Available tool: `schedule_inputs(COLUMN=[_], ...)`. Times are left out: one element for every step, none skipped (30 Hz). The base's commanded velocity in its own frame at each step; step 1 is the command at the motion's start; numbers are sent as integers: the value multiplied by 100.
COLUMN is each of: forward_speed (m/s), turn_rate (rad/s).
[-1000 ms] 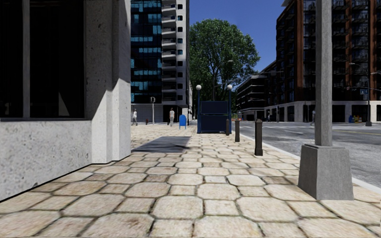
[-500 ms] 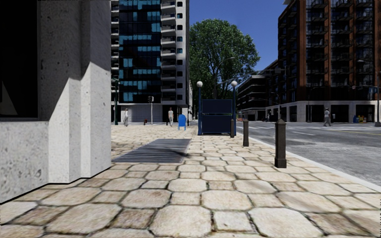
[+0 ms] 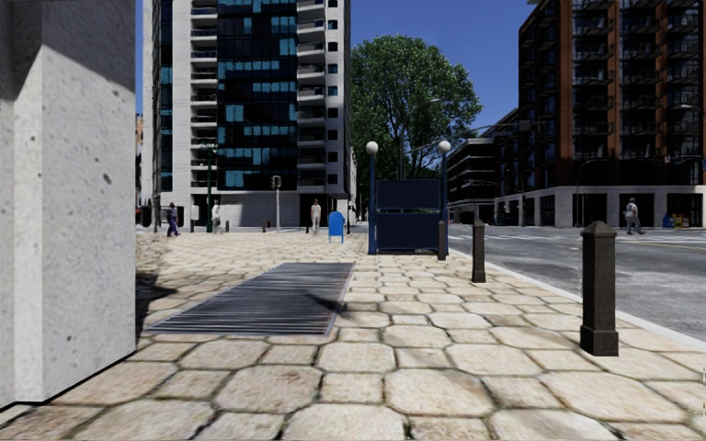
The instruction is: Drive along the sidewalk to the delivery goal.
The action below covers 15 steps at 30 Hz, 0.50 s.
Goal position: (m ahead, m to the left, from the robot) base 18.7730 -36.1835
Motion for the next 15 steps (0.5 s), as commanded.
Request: schedule_inputs(forward_speed=[200, 200, 200, 200, 200, 200, 200, 200, 200, 200, 200, 200, 200, 200, 200], turn_rate=[0, 0, 7, 24, 24, 63, 71, 72, 28, 28, 7, 0, 0, 0, 0])
